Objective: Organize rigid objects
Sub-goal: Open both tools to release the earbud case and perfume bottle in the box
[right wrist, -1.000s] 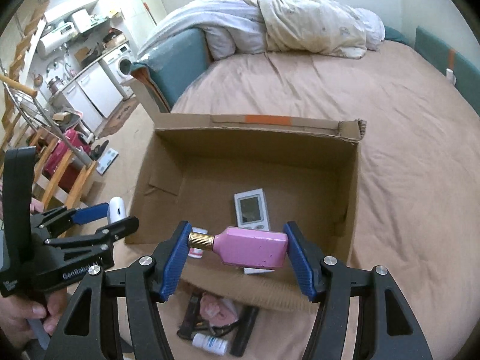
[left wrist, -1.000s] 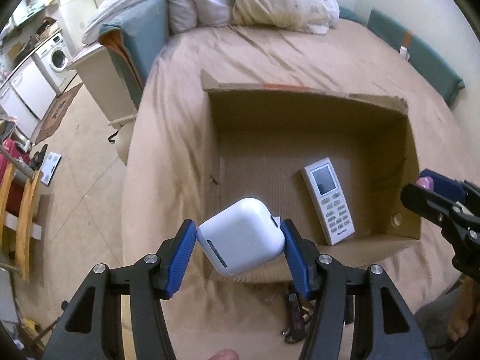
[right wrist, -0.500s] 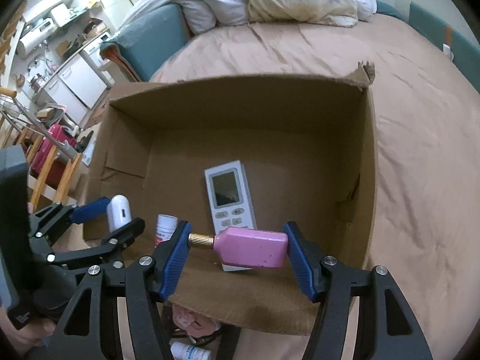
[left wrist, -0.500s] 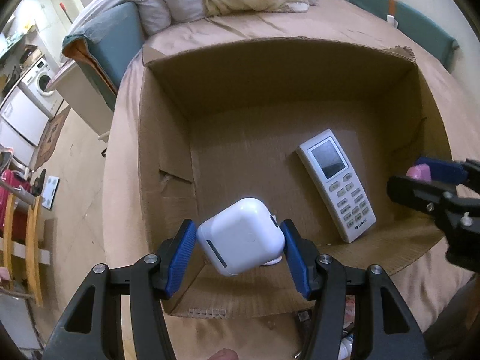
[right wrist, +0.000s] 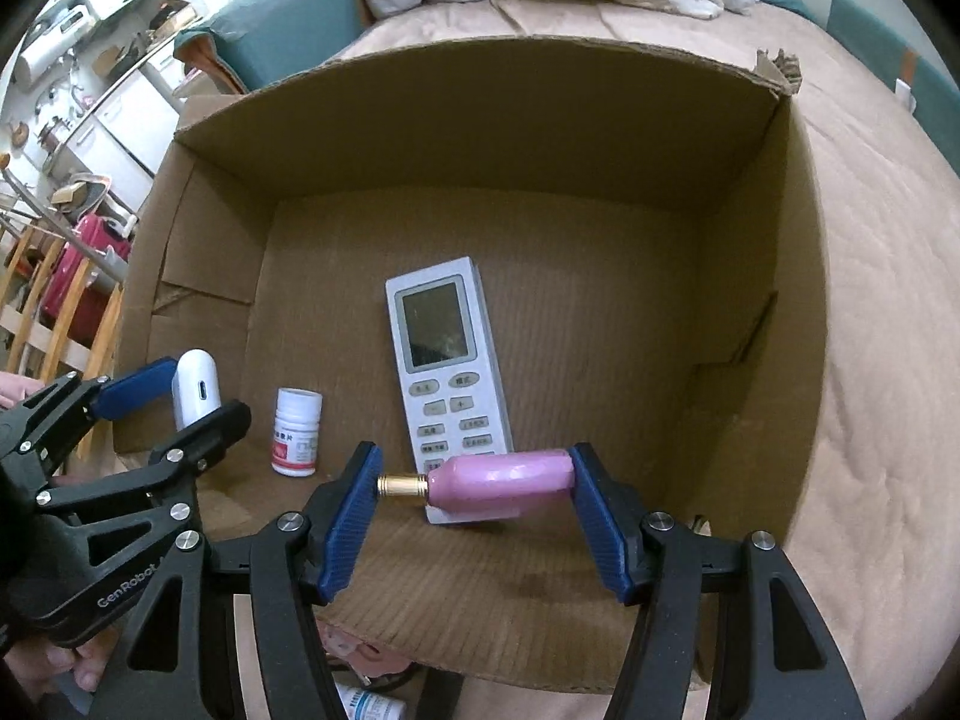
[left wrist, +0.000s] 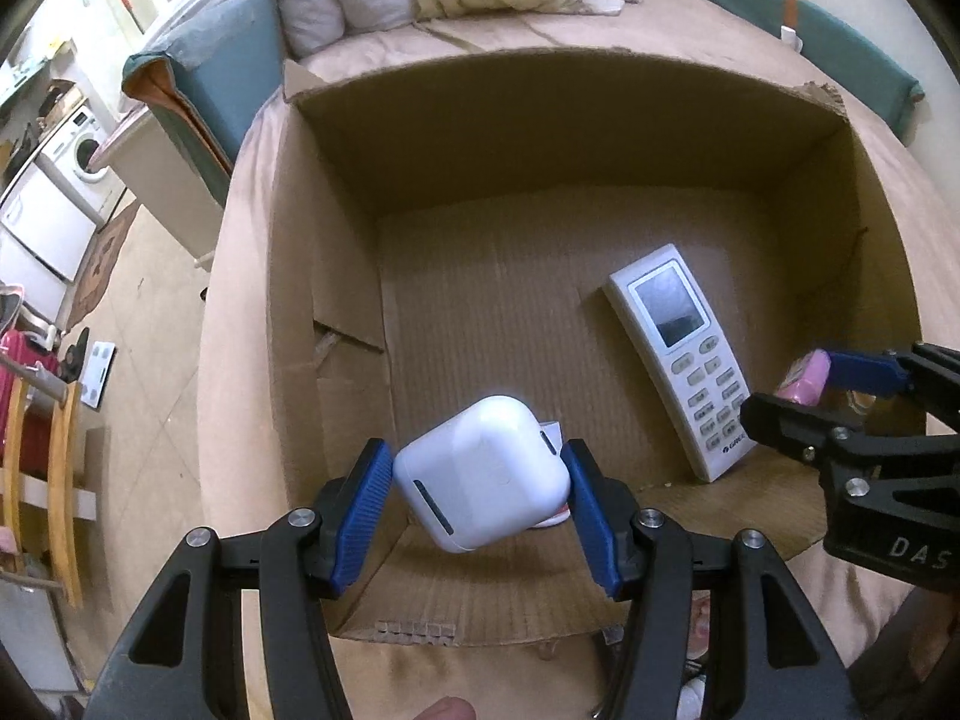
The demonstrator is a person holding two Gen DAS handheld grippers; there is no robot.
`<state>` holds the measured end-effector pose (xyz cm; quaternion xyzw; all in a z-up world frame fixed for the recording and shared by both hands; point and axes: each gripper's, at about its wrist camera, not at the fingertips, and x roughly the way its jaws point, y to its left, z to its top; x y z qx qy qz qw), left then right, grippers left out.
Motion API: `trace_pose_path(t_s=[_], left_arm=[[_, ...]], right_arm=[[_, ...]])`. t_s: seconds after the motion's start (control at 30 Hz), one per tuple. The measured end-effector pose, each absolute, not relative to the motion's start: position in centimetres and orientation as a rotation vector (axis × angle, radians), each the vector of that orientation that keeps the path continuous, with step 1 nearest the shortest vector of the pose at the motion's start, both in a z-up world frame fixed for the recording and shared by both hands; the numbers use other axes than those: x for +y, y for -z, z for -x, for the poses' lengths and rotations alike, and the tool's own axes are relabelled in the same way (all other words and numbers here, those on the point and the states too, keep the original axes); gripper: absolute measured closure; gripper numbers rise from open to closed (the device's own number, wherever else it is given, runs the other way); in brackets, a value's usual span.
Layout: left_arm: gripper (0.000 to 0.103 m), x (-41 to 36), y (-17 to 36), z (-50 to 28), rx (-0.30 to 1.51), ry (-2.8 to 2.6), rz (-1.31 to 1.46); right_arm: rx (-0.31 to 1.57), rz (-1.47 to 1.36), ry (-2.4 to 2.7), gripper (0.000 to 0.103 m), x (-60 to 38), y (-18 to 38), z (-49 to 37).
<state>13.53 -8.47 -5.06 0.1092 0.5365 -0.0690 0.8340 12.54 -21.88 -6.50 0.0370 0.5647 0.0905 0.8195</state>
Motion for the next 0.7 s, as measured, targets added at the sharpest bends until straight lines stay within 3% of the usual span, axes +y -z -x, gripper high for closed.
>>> trace_pose_path(t_s=[0.2, 0.33, 0.43, 0.57, 0.7], left_arm=[[0.048, -8.5, 5.2, -13.5, 1.138, 0.149, -0.237], [0.048, -8.3, 5.2, -13.5, 1.133, 0.148, -0.234], [0.048, -8.4, 5.2, -13.4, 1.130, 0.147, -0.245], [0.048, -8.6, 5.3, -13.2, 1.133, 0.155, -0.247], [0.044, -8.5, 5.2, -13.2, 1.139, 0.150, -0.242]], right_arm=[[1.172, -0.083, -0.186, 0.036, -22.0, 5.8, -12.3], [1.149, -0.101, -0.185, 0.017, -22.2, 5.1, -12.3], [1.113, -0.116, -0.189, 0.015, -22.5, 4.3, -12.3], [1.063, -0.154, -0.193, 0.002, -23.1, 3.2, -12.3], [1.041, -0.190, -0.206, 0.000, -23.1, 3.1, -12.5]])
